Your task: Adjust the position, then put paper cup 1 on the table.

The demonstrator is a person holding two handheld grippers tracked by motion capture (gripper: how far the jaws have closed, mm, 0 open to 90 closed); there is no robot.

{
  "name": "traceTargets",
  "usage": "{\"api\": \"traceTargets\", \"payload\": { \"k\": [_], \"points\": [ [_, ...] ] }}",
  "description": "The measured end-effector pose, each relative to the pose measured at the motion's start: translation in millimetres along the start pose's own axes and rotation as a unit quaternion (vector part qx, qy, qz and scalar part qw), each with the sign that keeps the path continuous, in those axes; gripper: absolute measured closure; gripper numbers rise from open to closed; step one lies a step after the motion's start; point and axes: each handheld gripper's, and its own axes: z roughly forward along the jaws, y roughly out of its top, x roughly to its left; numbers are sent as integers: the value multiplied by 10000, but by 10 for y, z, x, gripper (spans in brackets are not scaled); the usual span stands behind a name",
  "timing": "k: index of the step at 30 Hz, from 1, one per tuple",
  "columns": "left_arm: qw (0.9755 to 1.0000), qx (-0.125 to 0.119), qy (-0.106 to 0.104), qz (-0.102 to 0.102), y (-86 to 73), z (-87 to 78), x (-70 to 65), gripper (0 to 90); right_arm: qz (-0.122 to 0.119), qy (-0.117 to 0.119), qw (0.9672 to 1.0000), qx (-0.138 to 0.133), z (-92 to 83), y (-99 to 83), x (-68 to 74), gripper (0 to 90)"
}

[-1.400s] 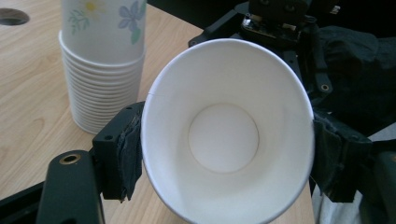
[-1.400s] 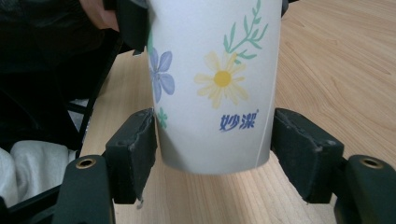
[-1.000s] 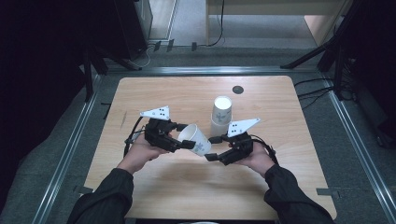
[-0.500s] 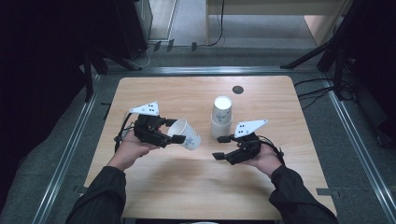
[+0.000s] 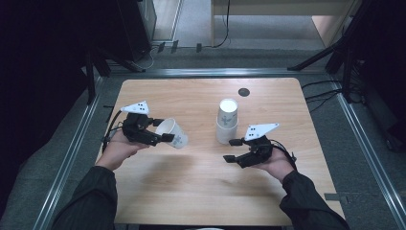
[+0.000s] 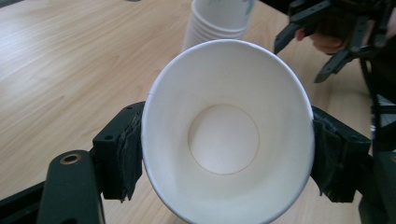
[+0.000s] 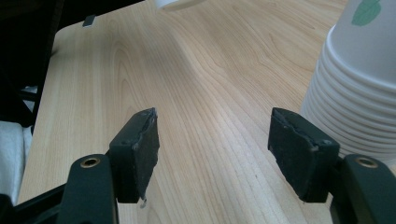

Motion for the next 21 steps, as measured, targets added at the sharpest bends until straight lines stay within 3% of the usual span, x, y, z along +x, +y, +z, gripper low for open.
{"api": "traceTargets", "payload": {
  "k": [4, 14, 21],
  "points": [
    [9996, 125, 258, -13, 2, -74, 63, 230, -51, -39, 10000, -71, -19, 4, 6, 346],
    [9974, 364, 607, -101, 17, -140, 205, 230, 56, -203, 9998, 23, -18, -15, -21, 354],
    [9924, 675, 1008, -187, 49, -120, 338, 230, 93, -247, 9997, 4, -27, -15, -35, 357]
  ]
}}
